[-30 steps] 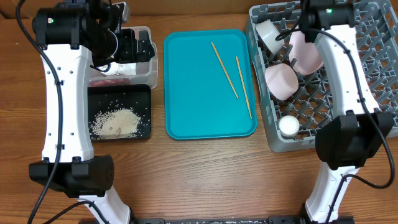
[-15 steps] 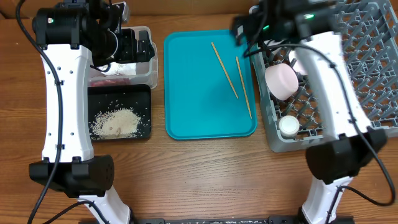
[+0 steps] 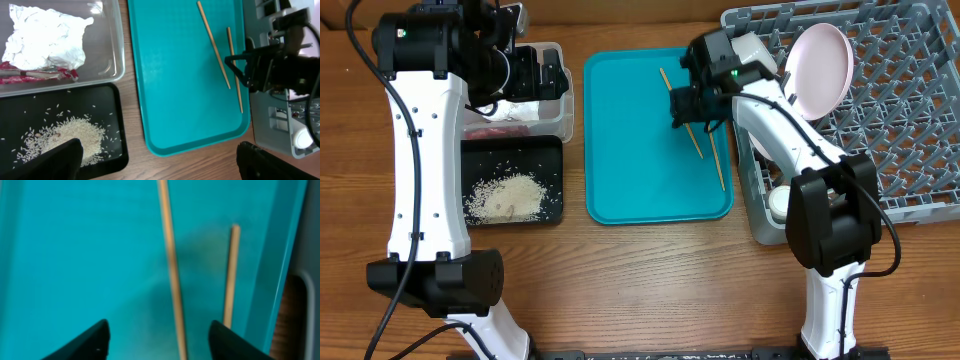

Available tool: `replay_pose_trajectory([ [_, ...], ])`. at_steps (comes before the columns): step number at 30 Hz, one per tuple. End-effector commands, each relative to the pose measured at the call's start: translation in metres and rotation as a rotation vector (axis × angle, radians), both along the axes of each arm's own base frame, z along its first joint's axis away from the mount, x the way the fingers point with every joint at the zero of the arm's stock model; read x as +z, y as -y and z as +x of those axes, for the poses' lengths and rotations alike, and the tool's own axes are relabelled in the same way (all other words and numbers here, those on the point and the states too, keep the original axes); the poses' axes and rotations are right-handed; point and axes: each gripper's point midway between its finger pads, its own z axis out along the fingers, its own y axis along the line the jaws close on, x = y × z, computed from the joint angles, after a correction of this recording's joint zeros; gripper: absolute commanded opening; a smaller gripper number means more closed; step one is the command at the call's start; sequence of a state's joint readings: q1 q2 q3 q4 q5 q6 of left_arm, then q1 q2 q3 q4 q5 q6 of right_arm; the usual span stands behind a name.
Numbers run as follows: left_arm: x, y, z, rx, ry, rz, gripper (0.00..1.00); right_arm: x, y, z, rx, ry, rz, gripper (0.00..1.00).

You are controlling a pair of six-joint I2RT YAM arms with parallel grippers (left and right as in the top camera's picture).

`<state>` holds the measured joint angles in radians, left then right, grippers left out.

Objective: Sort waste into correct bins and load items into the dishwasher
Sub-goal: 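Reach the right gripper to the chopsticks and grasp one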

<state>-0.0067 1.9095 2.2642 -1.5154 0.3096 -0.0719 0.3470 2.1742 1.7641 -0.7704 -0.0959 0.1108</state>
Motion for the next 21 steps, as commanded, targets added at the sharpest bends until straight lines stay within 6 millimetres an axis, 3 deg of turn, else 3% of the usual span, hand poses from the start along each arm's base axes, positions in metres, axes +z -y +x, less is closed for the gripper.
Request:
replay_pose_trajectory([
  [1,0.001,0.001,-0.001,0.000,0.001,0.004,1.00,-0.018,0.012,-0.003,-0.037,-0.005,-0.025,0.56],
  [9,0.001,0.001,-0.001,0.000,0.001,0.004,1.00,-0.050,0.015,-0.014,-0.012,-0.005,-0.041,0.47],
  [21,0.001,0.001,-0.001,0.000,0.001,0.004,1.00,-0.069,0.023,-0.031,-0.016,-0.061,-0.076,0.20],
])
